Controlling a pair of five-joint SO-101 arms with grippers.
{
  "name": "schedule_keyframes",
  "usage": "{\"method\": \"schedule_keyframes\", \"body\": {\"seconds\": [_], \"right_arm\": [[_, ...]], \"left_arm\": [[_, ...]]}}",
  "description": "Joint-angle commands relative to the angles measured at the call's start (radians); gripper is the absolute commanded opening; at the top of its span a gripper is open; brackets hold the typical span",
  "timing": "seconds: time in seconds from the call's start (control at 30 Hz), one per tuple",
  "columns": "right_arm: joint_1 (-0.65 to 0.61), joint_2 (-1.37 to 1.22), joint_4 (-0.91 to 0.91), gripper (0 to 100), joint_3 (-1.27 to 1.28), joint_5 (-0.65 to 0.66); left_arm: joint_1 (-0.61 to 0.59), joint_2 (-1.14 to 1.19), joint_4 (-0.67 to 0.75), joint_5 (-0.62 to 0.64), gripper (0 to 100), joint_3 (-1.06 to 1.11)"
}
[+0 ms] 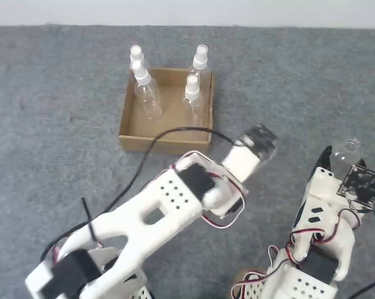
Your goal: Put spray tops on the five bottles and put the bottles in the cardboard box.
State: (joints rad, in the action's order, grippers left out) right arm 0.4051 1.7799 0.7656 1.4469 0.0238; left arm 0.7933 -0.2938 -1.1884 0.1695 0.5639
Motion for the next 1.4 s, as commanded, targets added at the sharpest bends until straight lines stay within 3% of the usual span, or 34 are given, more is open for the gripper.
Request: {"method": "schedule_keyframes", "body": {"seconds": [0.0,0.57,0.87,1.37], "right_arm": [[0.007,0.016,-0.019,1.9,-0.008,-0.003],[0.007,0.018,-0.025,1.9,0.006,-0.003],[-0.007,0.018,-0.024,2.0,0.008,-0.002],[-0.038,0.018,-0.016,2.0,0.009,0.000]], "left_arm": [[-0.032,-0.150,-0.054,0.187,1,-0.058],[-0.261,-0.652,-0.054,0.348,1,0.030],[-0.566,-0.893,-0.054,0.494,1,0.113],[-1.109,-1.051,-0.052,0.516,1,0.369]]}}
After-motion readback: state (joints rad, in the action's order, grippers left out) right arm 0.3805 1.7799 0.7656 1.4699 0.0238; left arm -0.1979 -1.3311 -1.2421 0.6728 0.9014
